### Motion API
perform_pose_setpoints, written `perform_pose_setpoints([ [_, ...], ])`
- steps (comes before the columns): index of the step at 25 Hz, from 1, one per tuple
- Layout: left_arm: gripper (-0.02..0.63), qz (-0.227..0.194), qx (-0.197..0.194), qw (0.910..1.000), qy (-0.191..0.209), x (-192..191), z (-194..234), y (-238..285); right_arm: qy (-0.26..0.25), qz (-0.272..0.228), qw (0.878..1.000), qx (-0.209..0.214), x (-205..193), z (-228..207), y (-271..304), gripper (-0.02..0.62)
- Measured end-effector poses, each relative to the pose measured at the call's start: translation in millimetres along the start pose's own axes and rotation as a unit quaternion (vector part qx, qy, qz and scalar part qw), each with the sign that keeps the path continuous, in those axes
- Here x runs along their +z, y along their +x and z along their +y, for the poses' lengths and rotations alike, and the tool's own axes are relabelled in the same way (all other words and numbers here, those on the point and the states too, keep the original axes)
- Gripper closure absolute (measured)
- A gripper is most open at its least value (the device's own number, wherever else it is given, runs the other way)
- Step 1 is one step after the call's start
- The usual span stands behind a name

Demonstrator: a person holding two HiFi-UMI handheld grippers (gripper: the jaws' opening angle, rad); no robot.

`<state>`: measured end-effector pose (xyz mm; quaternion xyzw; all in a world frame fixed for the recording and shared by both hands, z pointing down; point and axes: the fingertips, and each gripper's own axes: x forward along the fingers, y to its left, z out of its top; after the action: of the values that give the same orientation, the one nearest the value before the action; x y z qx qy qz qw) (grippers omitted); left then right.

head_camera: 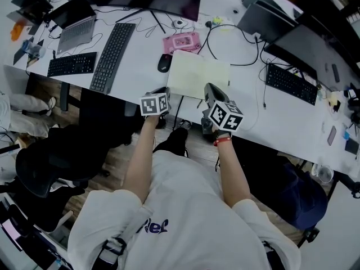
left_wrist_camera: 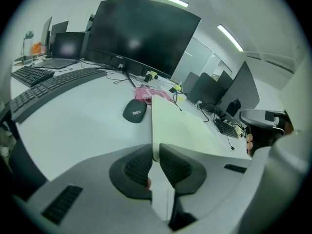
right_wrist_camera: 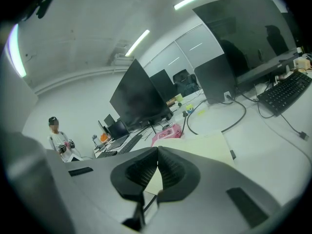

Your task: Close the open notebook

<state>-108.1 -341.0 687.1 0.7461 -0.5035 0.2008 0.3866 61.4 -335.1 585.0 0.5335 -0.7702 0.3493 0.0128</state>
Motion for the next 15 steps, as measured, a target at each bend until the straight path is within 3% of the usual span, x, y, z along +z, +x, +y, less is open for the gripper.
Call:
perform_pose_setpoints([
  [15, 0.554, -0.036, -0.001, 0.9986, 0.039, 15, -32, -21, 0.015, -0.013, 1.0, 0.004, 5, -2, -11, 0.581],
])
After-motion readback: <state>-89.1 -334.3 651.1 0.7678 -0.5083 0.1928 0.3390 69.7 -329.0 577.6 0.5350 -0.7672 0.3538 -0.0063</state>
